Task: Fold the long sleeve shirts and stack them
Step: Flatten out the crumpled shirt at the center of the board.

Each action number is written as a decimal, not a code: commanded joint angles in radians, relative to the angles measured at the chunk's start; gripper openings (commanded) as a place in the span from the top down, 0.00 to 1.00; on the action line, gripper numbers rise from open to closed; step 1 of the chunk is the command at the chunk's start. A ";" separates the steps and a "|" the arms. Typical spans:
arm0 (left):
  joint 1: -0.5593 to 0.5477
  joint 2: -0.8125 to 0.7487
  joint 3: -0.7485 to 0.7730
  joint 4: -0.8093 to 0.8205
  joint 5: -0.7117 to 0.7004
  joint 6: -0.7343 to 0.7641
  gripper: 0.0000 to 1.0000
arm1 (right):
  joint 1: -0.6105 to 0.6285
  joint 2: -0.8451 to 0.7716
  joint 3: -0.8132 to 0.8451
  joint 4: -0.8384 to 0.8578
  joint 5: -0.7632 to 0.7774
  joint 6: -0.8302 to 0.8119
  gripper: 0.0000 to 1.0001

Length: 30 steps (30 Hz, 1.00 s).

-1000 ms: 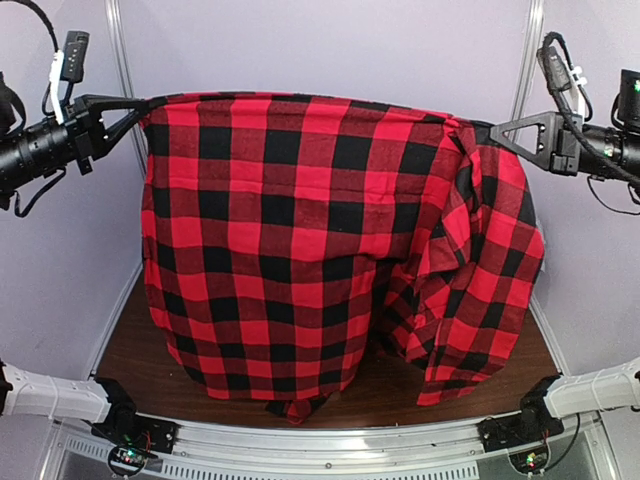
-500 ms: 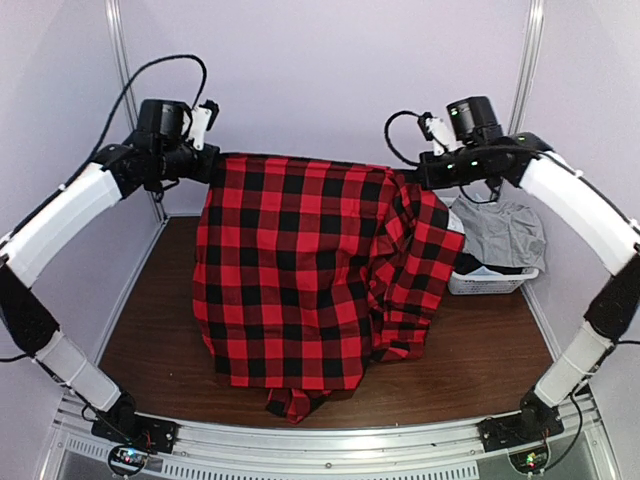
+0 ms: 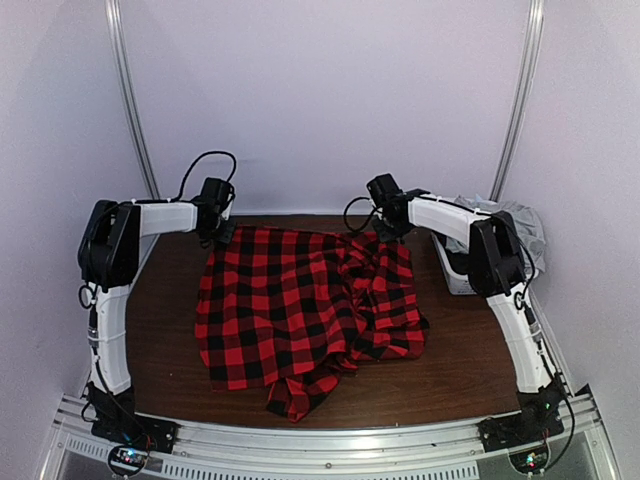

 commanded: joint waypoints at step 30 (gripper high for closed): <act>0.066 -0.197 -0.118 0.099 0.208 -0.150 0.10 | 0.085 -0.397 -0.630 0.339 -0.474 0.252 0.10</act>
